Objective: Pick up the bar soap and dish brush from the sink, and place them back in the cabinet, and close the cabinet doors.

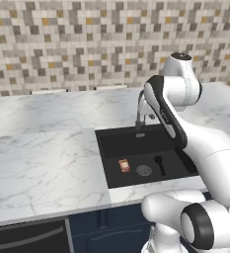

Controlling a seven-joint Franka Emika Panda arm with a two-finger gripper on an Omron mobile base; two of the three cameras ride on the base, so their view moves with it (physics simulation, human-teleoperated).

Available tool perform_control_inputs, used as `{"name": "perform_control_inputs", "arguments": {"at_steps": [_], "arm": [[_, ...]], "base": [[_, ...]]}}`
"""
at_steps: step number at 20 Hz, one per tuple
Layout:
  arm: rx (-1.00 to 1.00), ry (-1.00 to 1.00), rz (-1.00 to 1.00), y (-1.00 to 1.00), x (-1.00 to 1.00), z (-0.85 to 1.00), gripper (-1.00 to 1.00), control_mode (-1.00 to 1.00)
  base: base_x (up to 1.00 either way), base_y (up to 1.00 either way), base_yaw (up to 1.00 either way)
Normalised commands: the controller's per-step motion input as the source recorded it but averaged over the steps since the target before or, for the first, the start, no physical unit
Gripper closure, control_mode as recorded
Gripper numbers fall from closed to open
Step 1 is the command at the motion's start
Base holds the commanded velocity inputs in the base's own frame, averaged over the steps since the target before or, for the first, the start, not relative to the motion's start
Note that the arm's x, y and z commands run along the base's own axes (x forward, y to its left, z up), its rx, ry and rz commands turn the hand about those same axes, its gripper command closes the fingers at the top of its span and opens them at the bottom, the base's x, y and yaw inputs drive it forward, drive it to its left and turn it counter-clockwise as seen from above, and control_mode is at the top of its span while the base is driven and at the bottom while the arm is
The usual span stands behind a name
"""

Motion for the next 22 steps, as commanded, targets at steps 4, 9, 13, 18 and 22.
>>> {"name": "perform_control_inputs", "arguments": {"at_steps": [4,9,13,18,22], "arm": [[0.0,0.0,0.0,-0.08,0.0,-0.03,-1.0,-1.0],[0.0,0.0,0.0,-0.31,0.0,-0.34,-1.0,-1.0],[0.0,0.0,0.0,-0.43,0.0,-0.38,-1.0,-1.0],[-0.04,0.0,0.0,-0.33,0.0,-0.43,-1.0,-1.0],[-0.07,0.0,0.0,-0.27,0.0,-0.43,-1.0,-1.0]], "base": [[0.0,0.0,0.0],[0.0,0.0,0.0],[0.0,0.0,0.0],[0.0,0.0,0.0],[0.0,0.0,0.0]]}}
